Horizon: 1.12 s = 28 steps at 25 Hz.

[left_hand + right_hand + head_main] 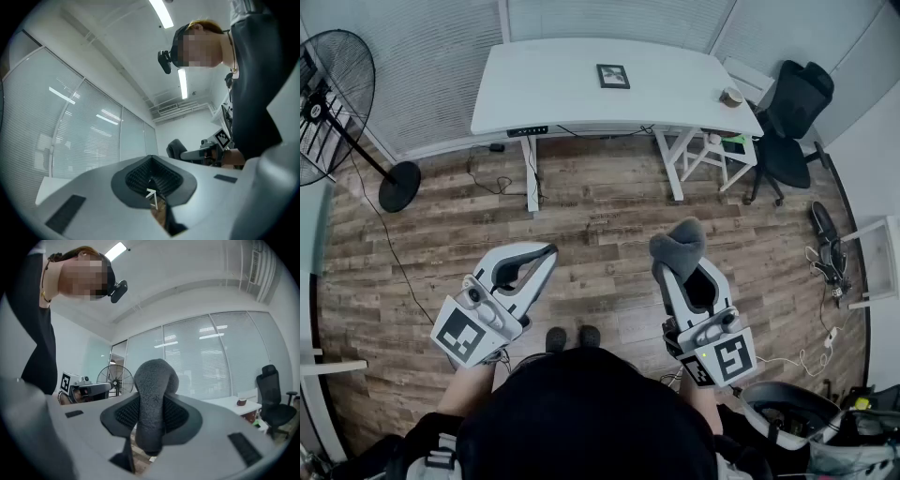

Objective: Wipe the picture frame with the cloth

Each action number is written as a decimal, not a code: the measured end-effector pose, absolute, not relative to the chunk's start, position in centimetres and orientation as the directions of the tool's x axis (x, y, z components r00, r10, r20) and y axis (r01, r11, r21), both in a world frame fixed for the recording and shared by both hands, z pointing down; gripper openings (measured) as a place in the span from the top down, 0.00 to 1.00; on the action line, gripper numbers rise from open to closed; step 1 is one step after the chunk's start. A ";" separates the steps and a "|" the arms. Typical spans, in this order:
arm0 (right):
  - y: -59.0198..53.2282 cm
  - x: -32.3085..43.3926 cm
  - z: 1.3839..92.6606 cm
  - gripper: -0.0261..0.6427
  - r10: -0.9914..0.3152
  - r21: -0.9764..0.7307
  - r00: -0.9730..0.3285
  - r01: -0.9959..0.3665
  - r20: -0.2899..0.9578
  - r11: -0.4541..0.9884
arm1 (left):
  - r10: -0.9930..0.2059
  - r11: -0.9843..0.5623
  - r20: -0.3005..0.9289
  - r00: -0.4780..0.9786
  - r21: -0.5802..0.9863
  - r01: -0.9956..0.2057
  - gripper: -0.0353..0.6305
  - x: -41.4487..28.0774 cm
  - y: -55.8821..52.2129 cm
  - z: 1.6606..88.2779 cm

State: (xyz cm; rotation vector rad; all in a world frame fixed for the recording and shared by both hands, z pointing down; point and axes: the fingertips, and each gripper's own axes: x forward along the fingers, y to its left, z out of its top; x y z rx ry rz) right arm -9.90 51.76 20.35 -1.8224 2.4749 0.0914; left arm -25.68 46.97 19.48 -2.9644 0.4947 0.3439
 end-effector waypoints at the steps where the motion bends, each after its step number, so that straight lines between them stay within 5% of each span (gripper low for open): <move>1: 51.7 -10.1 20.3 0.77 -0.951 0.009 -0.296 -0.955 -0.088 0.297 | -0.308 -0.939 -0.241 0.920 -0.077 -0.334 0.93 -25.9 47.0 19.5; 28: 52.4 -16.1 20.3 0.77 -0.962 -0.006 -0.238 -0.971 -0.135 0.241 | -0.253 -0.957 -0.235 0.938 -0.078 -0.278 0.93 -31.6 47.0 20.9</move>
